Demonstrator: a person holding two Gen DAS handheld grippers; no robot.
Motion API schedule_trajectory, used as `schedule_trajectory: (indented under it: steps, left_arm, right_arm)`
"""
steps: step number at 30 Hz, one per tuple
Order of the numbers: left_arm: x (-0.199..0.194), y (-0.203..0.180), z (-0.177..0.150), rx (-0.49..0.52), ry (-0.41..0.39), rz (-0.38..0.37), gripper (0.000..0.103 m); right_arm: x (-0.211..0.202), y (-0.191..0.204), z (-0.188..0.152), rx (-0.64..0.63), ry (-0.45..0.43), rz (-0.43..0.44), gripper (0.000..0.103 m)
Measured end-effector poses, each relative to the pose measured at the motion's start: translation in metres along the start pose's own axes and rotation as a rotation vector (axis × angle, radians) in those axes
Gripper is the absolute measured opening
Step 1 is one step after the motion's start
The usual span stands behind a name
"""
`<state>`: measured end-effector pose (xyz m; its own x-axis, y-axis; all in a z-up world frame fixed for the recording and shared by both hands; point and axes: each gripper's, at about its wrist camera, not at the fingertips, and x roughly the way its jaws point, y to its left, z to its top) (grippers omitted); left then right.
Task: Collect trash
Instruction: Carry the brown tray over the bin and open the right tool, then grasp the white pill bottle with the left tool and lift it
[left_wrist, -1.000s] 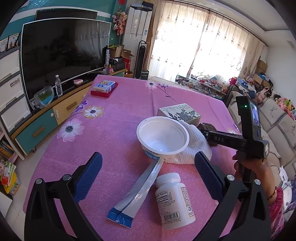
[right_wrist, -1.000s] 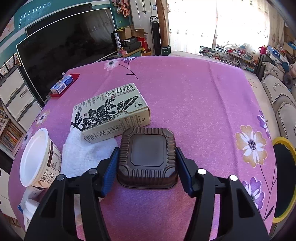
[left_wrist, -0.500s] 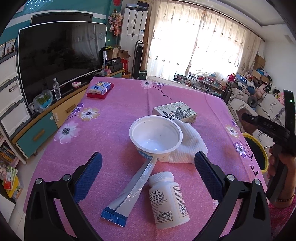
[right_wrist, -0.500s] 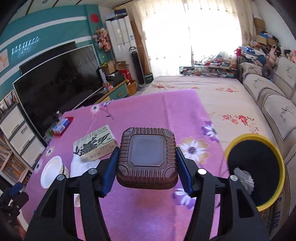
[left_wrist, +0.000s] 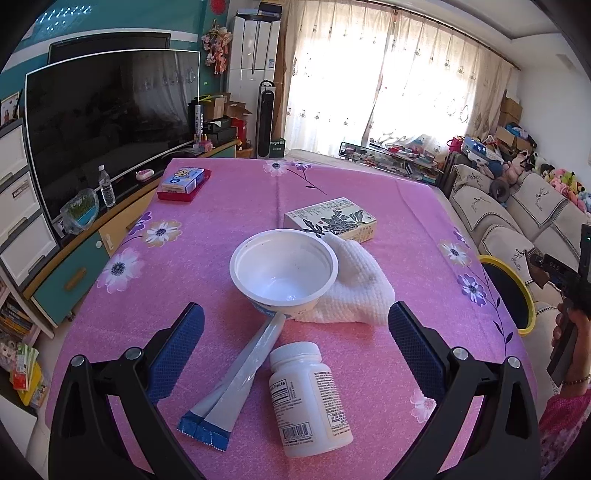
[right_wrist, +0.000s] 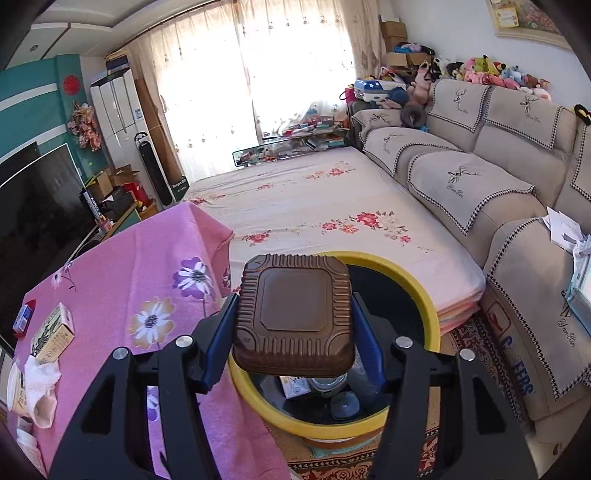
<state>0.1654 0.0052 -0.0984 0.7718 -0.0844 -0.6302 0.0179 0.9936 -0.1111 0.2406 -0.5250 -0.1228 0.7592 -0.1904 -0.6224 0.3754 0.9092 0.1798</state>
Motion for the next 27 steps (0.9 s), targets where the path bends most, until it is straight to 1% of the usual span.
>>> schedule_trajectory:
  steps: [4,5,6,8,10,12,15,20,23,27]
  left_arm:
    - [0.002,-0.01,0.0,0.032,0.01,0.006,0.098]
    - [0.003,-0.012,0.0,0.036,0.014,0.007,0.098]
    - [0.003,-0.014,0.0,0.039,0.016,0.006,0.098]
    - [0.004,-0.017,0.0,0.041,0.021,0.003,0.098]
    - [0.006,-0.019,0.0,0.044,0.025,0.001,0.098]
    - [0.009,-0.02,-0.001,0.049,0.034,-0.003,0.098]
    - [0.014,-0.022,-0.004,0.051,0.05,-0.018,0.098]
    - [0.017,-0.02,-0.011,0.06,0.066,-0.001,0.098]
    - [0.016,-0.013,-0.016,0.045,0.077,0.0,0.098]
    - [0.018,-0.009,-0.023,0.042,0.098,0.002,0.098]
  right_arm:
    - [0.025,-0.014,-0.001,0.022,0.042,-0.033,0.058]
    - [0.032,-0.015,-0.001,0.023,0.052,-0.039,0.059]
    - [0.036,-0.018,-0.002,0.03,0.057,-0.041,0.065]
    - [0.041,-0.024,-0.003,0.051,0.061,-0.047,0.066]
    - [0.041,-0.021,-0.006,0.061,0.06,-0.045,0.066]
    - [0.038,-0.018,-0.008,0.056,0.062,-0.043,0.067]
    - [0.028,-0.011,-0.011,0.046,0.05,-0.015,0.068]
    - [0.007,0.008,-0.013,0.008,0.02,0.026,0.069]
    - [-0.007,0.024,-0.016,-0.007,-0.002,0.069,0.069]
    - [-0.019,0.054,-0.024,-0.059,-0.036,0.125,0.07]
